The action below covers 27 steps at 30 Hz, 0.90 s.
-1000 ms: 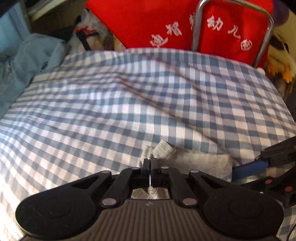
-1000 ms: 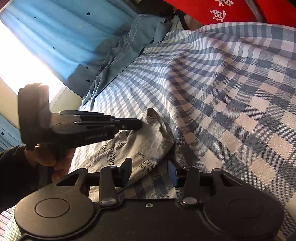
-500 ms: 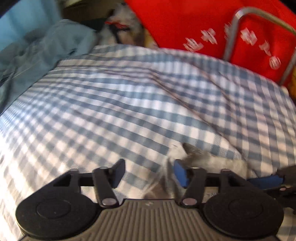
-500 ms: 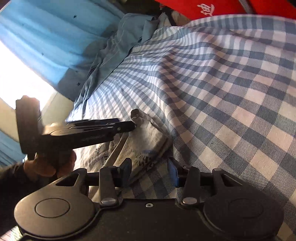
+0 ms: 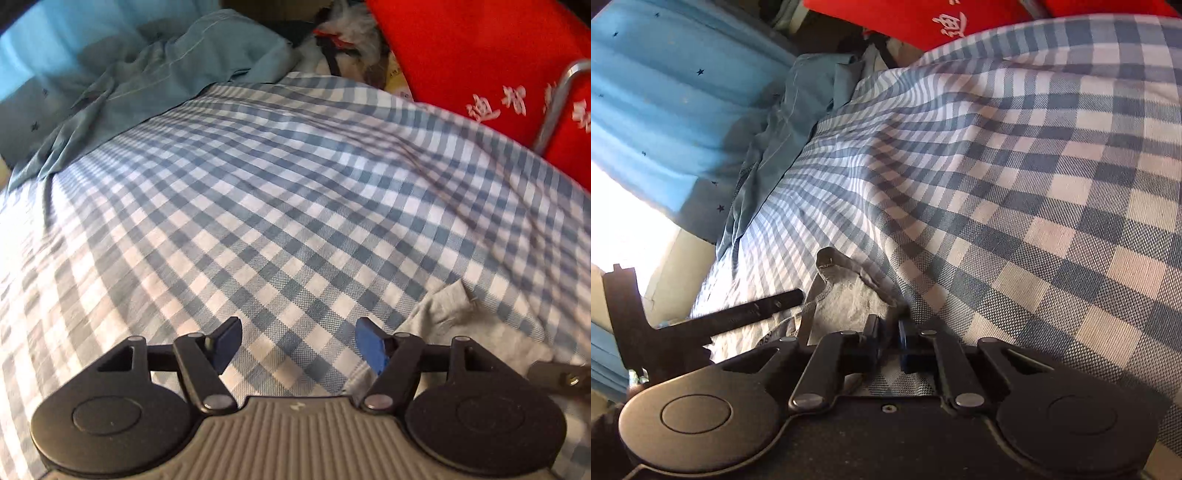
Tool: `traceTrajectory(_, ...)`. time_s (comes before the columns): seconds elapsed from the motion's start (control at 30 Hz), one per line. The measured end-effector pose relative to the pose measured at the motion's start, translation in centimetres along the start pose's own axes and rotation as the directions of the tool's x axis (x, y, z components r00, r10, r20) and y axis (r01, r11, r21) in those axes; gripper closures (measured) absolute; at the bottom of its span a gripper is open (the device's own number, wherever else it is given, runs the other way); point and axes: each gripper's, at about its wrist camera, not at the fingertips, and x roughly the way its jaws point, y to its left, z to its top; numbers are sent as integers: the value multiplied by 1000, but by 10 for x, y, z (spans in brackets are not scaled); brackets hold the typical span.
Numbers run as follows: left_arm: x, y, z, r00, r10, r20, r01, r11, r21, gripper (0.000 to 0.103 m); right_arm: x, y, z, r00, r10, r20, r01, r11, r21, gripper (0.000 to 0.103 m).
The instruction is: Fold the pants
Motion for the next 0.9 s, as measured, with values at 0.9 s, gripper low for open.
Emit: traceTrajectory(0.9,3,-3,28,863,-404,-302,230,848,-478,49,-19,115,-59,993,26,115,82,548,-833,97)
